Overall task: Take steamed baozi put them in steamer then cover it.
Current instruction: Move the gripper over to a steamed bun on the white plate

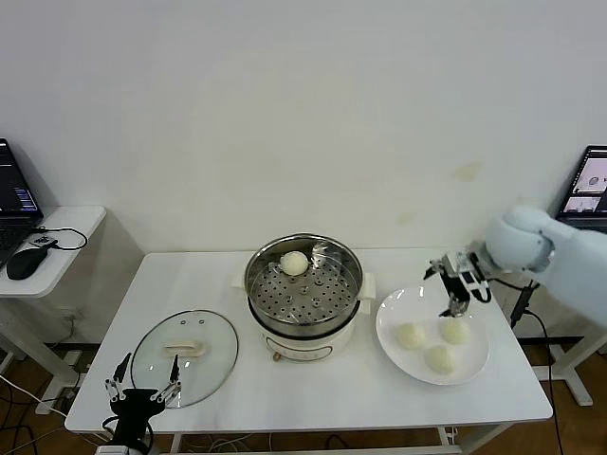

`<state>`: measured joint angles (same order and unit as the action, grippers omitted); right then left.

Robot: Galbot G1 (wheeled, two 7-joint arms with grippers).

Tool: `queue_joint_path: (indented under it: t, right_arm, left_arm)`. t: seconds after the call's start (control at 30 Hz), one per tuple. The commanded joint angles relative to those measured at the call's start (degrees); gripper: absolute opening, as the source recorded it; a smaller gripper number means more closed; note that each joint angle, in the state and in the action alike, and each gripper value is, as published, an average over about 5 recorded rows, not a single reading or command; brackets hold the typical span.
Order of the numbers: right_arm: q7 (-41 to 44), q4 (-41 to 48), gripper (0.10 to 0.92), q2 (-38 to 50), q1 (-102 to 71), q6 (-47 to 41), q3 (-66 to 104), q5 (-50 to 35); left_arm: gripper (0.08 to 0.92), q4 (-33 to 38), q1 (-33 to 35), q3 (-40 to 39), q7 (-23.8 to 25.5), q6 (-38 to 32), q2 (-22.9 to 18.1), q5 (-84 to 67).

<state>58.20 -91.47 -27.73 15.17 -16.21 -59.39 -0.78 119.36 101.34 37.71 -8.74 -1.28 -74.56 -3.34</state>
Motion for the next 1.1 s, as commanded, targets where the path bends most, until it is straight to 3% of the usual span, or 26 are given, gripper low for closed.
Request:
queue_joint_path:
  t: [0.03, 0.73, 1.1]
  right_arm:
    - [-0.4, 3.6, 0.823, -0.6, -15.3, -1.3, 9.1, 5.2]
    - [-2.5, 12.2, 0.819, -11.9, -20.1, -0.9, 11.8, 7.8]
    - [-2.7, 14.6, 0.766, -13.5, -21.2, -1.3, 12.9, 10.0]
  left_arm:
    - [0.823, 0.0, 0.3, 0.2, 0.0, 0.0, -0.2, 0.2]
    - [0.823, -1.1, 0.1, 0.8, 0.0, -0.1, -0.4, 0.4]
    - [0.823, -2.2, -0.7, 0.7, 0.0, -0.2, -0.4, 0.3]
